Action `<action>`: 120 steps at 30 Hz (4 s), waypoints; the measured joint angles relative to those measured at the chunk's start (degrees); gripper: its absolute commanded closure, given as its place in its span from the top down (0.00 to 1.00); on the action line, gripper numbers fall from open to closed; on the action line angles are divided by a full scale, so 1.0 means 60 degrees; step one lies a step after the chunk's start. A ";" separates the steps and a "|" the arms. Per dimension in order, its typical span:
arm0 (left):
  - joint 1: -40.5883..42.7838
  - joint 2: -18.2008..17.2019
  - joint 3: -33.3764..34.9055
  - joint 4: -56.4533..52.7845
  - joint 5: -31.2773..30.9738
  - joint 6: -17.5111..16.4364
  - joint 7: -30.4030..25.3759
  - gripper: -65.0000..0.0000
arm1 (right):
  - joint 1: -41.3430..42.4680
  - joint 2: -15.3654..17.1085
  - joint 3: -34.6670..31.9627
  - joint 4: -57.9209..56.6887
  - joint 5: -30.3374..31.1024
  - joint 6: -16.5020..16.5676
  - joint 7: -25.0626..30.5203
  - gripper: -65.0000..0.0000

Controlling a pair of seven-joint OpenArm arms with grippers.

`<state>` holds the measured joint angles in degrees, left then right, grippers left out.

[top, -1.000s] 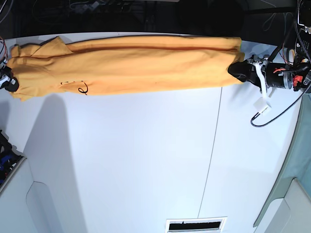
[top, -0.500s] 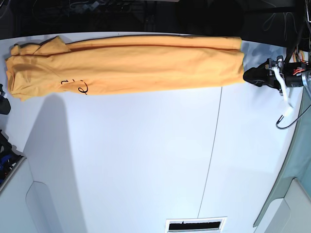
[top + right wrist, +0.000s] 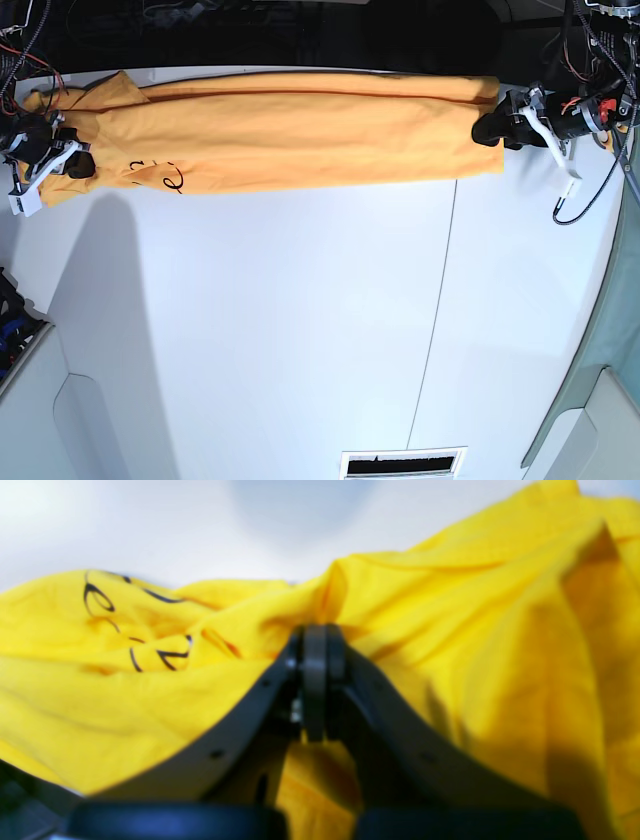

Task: Layout the t-shirt on the table in an organized manner, then fold the t-shirt properly
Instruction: 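Regrasp both ends of the folded strip with both grippers, then carry the strip end with the left gripper toward the right gripper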

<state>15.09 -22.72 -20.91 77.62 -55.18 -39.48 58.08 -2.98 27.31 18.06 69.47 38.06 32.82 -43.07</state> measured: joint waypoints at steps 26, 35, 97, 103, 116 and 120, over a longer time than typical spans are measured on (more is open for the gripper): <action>-0.0062 0.0113 0.1647 -0.0127 0.0652 -0.0069 -0.0798 0.00 | -0.0004 -0.0004 0.0000 0.0000 0.0000 -0.0011 0.0076 0.00; -0.1118 -0.0080 0.0353 0.0925 0.0142 -0.0007 0.1246 0.00 | -0.0004 -0.0011 -0.0018 0.0000 0.0306 -0.0004 0.0066 0.00; -0.2656 0.3756 0.5574 -0.0208 0.1504 0.0102 -0.0306 0.62 | -0.0368 0.0714 0.2065 -0.1475 0.1373 0.0208 -0.0688 0.66; -0.2674 0.3756 0.5544 -0.0204 0.1956 0.0102 -0.0474 0.62 | -0.0273 0.0280 0.1843 -0.1596 0.1526 0.0215 -0.0623 0.14; -0.2696 0.3162 0.2714 0.1035 0.1942 0.0073 -0.0317 0.62 | -0.0328 -0.0004 0.1887 0.1825 0.1749 0.0168 -0.1770 0.00; -0.2142 0.2390 0.1967 0.1035 0.1974 0.0066 -0.0335 0.62 | -0.0328 -0.0004 0.1887 0.3206 0.1898 0.0175 -0.1894 0.00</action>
<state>2.24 -8.38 -9.10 83.83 -43.33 -39.09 56.07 -4.95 27.29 29.39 88.71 49.45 33.87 -54.43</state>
